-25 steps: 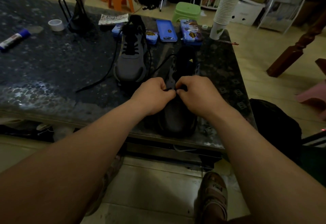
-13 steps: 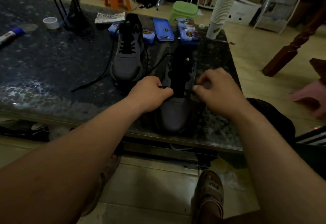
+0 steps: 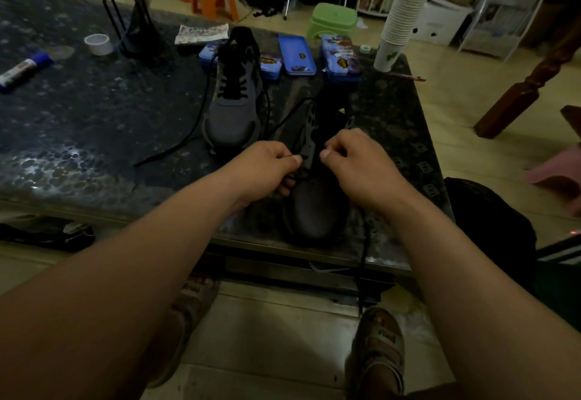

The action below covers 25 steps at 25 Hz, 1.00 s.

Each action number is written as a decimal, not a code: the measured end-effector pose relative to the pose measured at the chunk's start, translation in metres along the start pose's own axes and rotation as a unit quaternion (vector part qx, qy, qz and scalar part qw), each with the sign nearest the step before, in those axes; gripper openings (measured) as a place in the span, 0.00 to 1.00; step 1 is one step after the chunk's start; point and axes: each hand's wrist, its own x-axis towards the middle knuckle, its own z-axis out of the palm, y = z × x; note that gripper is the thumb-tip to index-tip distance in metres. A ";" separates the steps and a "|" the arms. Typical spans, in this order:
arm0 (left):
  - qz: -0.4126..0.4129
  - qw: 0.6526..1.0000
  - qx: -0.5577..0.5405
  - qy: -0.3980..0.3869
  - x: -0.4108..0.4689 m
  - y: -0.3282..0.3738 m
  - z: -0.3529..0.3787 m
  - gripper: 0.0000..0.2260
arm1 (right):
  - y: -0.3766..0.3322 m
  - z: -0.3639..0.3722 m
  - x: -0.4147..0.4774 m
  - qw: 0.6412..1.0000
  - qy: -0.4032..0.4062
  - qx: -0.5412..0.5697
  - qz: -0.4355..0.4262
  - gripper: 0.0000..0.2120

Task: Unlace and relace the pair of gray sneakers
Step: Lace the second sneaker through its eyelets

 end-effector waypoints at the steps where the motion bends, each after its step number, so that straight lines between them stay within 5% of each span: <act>1: -0.005 1.000 -0.001 -0.001 -0.001 0.000 0.000 0.12 | -0.001 -0.002 -0.001 0.997 -0.015 0.062 0.036 0.09; 3: -0.018 1.000 -0.010 0.000 -0.003 0.002 0.000 0.12 | -0.002 -0.004 -0.004 0.962 -0.011 0.248 0.114 0.09; 5: -0.033 0.999 -0.041 0.005 -0.005 0.004 0.002 0.12 | -0.006 -0.005 -0.007 0.883 0.008 0.427 0.194 0.11; 7: -0.061 0.994 -0.093 0.011 -0.007 0.008 0.003 0.12 | -0.004 -0.007 -0.007 0.823 0.025 0.519 0.229 0.13; 8: -0.079 0.989 -0.122 0.013 -0.007 0.009 0.004 0.12 | -0.003 -0.009 -0.007 0.822 0.027 0.520 0.230 0.12; 13: -0.120 0.972 -0.200 0.008 -0.009 0.013 0.006 0.13 | 0.002 -0.007 -0.008 0.981 0.013 0.165 0.097 0.04; 25: -0.049 0.959 -0.277 0.026 -0.011 0.000 0.014 0.07 | -0.006 0.006 -0.003 0.997 -0.011 -0.076 -0.027 0.06</act>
